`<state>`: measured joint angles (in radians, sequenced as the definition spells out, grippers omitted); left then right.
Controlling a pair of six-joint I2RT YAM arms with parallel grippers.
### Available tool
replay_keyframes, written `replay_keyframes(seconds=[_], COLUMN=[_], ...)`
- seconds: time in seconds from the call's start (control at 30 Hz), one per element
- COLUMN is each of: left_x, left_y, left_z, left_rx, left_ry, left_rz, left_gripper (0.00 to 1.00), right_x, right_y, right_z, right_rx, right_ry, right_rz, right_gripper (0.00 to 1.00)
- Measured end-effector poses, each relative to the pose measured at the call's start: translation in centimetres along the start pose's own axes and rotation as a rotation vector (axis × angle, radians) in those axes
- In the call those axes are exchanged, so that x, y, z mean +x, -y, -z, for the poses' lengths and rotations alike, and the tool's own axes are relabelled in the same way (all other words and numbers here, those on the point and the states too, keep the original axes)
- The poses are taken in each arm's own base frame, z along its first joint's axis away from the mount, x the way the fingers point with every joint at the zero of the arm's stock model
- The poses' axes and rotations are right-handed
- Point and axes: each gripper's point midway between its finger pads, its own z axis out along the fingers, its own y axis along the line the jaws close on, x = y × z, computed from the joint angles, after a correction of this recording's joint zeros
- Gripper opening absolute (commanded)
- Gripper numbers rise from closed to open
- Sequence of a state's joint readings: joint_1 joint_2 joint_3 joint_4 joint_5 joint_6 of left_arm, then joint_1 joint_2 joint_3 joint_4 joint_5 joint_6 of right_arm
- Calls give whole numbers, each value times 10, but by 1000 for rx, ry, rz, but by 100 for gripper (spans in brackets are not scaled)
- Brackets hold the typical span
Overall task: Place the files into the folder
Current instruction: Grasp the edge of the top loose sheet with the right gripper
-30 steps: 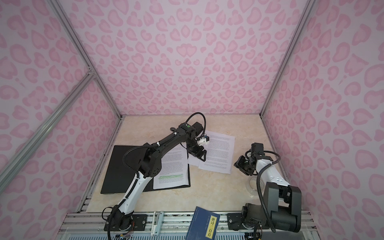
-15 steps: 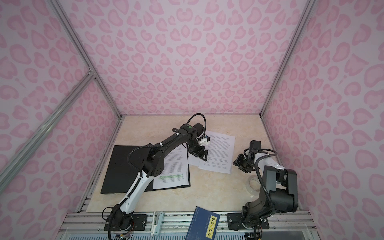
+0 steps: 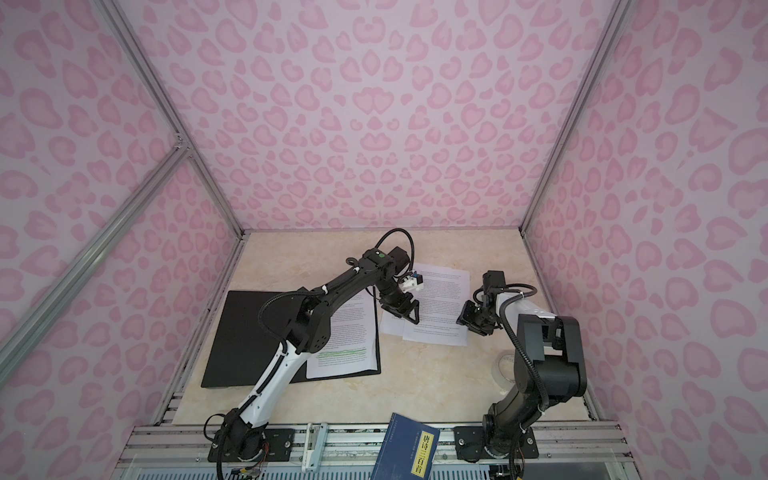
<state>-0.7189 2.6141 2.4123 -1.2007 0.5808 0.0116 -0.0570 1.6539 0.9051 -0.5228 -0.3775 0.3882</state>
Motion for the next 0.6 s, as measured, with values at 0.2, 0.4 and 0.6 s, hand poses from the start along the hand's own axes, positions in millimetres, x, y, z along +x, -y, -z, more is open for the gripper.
replay_keyframes(seconds=[0.2, 0.4, 0.6], left_x=[0, 0, -1], left_y=[0, 0, 4], left_z=[0, 1, 6], left_rx=[0, -2, -8], left_ry=[0, 1, 8], left_rz=[-1, -1, -16], left_gripper=[83, 82, 83], right_x=[1, 1, 2], right_y=[6, 10, 14], right_z=[-1, -1, -3], right_rx=[51, 72, 96], right_ry=[8, 26, 10], right_rz=[10, 6, 11], right_gripper=[45, 41, 38])
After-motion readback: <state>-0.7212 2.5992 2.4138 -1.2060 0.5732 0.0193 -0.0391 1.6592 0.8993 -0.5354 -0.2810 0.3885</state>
